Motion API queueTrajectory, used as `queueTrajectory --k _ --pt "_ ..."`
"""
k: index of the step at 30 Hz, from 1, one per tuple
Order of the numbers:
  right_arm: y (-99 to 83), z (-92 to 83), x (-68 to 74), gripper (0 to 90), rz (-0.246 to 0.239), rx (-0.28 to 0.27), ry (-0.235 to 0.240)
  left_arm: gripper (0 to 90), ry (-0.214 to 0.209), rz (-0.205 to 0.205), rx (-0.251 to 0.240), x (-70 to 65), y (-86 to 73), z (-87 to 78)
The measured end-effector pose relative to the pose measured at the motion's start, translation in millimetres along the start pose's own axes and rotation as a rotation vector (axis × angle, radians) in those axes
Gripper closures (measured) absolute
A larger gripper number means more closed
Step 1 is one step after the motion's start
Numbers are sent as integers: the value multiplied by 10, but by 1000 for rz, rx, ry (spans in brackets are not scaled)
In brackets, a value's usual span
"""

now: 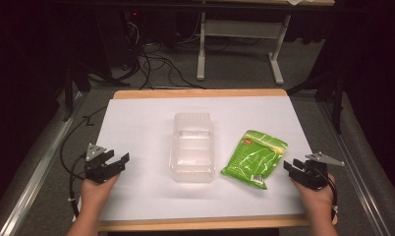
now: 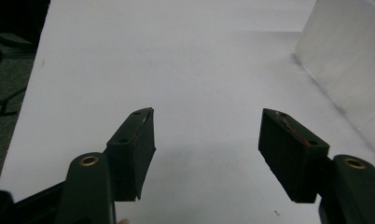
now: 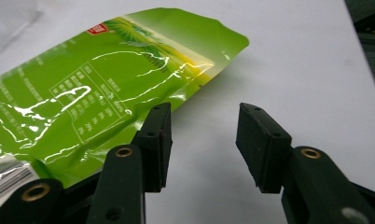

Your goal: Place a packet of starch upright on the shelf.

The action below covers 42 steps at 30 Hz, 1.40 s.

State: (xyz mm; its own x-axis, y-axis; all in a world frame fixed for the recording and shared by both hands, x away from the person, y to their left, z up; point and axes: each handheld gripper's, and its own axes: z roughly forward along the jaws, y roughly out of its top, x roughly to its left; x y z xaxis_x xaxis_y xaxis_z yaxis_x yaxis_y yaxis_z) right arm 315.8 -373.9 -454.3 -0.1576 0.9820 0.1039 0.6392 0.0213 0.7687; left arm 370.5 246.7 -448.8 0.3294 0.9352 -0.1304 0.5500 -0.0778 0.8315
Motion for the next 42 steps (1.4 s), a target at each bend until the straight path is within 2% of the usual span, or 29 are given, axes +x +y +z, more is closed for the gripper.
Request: queueTrajectory --k 2,4,6,10,22,27,31,34,35,37,38,40,41,42 --pt "16 4 29 546 1 -6 16 365 2 5 3 -5 -3 5" --pt "27 7 56 543 -22 -12 21 364 -2 22 23 -35 -11 10" --pt "25 9 52 543 -45 -6 24 364 -4 29 23 -54 -16 13" --pt "24 -2 10 540 -6 -10 36 364 -7 41 33 -66 -21 23" --pt "45 -13 92 520 -44 -28 58 364 -15 49 44 -60 -22 32" --pt "135 -27 165 479 -42 -53 78 360 -19 62 56 -68 -31 53" --pt "297 -12 200 416 -10 -62 84 366 -42 66 92 -71 -37 95" --pt "466 35 192 357 -27 -38 59 372 -55 64 109 -67 -41 120" --pt "503 55 188 341 -17 -33 63 375 -61 65 115 -67 -40 120" --pt "521 79 183 324 -4 -27 61 382 -64 69 116 -68 -42 121" --pt "488 143 165 307 13 -37 48 387 -62 73 118 -73 -43 118" --pt "395 186 138 304 49 -67 62 375 -55 76 118 -76 -44 113" --pt "395 186 138 304 49 -67 62 375 -53 75 114 -81 -45 112" --pt "360 250 105 269 72 -23 82 371 -54 76 112 -90 -44 110"
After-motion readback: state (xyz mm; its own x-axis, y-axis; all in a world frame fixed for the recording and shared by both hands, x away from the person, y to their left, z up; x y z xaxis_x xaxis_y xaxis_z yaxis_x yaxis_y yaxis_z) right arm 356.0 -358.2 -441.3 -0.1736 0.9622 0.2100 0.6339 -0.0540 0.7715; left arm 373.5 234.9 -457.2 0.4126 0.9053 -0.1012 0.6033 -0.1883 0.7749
